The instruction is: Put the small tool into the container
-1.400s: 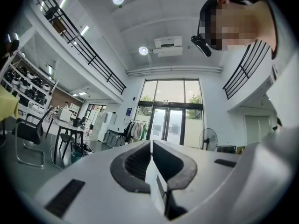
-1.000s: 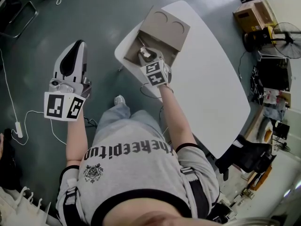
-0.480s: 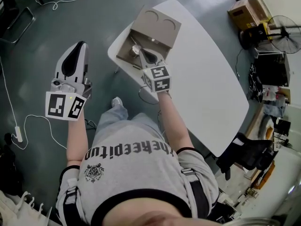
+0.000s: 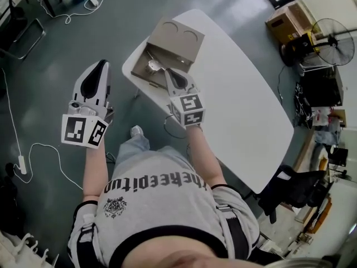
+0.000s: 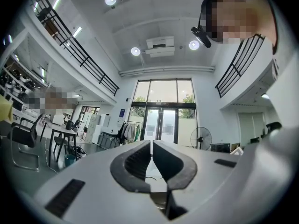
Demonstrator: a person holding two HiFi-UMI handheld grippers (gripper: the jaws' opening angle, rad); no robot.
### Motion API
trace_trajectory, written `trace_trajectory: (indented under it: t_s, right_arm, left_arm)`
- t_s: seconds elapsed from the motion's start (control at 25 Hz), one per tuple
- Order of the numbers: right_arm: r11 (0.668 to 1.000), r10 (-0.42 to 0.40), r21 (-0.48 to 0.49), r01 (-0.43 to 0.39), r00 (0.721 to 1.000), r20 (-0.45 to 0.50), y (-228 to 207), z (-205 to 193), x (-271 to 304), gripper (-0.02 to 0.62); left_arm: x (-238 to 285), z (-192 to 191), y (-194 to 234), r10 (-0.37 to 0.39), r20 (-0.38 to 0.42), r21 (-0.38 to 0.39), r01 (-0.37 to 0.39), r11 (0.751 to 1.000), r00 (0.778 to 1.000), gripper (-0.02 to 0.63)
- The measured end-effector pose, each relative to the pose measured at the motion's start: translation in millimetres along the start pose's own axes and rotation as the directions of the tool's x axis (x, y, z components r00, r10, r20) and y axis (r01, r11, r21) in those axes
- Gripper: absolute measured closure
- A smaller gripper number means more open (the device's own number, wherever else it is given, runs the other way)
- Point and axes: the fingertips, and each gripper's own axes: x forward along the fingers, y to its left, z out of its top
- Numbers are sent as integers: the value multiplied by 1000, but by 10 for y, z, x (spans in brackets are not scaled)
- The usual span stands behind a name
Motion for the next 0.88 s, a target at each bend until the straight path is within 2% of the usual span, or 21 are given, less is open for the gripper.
trace_trajectory:
  t_s: [0.32, 0.88]
  right_arm:
    - [1000, -2, -8, 2, 994, 108, -66, 281, -584, 597]
    - [1000, 5, 2, -5, 977, 215, -49, 581, -1520, 600]
  left_arm:
    - [-191, 91, -463, 25, 19, 26, -25, 999, 1000, 592]
    - [-689, 335, -1132, 62, 75, 39, -65, 997, 995, 592]
